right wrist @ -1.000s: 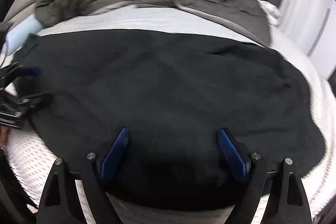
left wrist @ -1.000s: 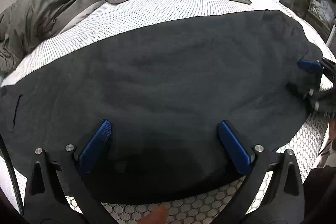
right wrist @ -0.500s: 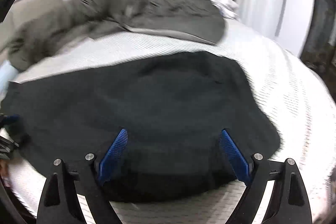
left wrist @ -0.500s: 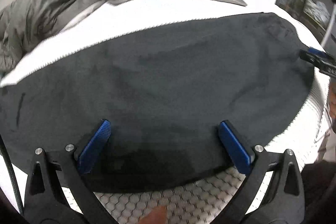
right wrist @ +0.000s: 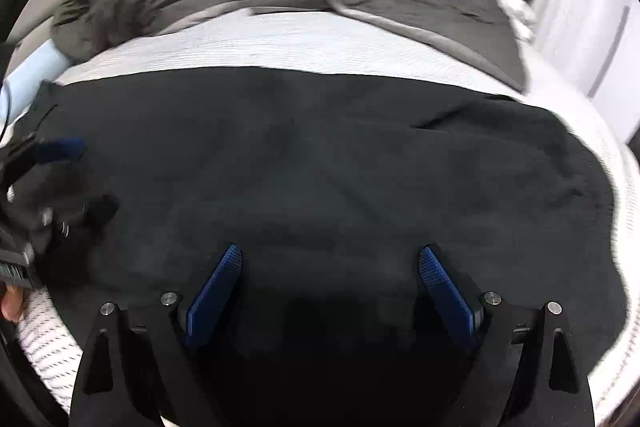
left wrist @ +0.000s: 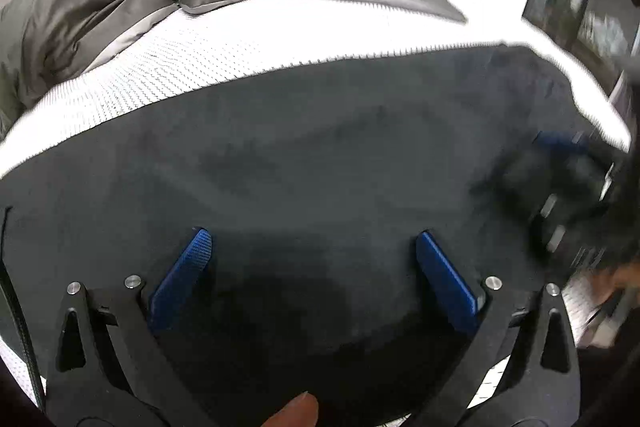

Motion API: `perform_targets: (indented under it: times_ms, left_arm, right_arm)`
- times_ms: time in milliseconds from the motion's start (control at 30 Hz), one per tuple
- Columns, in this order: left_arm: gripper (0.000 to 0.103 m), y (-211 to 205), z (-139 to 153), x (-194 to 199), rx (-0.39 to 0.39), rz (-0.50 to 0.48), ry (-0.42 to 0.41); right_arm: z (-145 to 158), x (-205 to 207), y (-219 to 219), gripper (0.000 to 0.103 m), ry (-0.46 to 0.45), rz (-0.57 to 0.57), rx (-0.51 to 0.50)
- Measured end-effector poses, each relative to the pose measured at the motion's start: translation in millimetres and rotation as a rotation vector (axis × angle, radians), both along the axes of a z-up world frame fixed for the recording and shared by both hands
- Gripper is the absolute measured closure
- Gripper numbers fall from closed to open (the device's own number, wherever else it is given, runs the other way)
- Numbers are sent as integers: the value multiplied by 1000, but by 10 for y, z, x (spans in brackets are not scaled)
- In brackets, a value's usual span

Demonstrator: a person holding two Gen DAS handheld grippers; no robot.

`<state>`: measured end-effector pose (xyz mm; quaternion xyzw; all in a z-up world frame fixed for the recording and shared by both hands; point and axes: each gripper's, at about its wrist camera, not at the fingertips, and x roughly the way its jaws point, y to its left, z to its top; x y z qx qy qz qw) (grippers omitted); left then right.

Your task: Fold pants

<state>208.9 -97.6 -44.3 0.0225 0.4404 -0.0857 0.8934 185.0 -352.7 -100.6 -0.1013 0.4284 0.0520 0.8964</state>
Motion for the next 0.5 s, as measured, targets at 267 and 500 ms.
perform_targets:
  times_ms: [267,500]
  left_arm:
    - [1,27,-140,13,17,-5,9]
    - [1,-116,94,-218,3,-54,-76]
  right_arm:
    - [48,5,-663,11,-6,-157,17]
    - [324,-280,-220,10,-67,1,116]
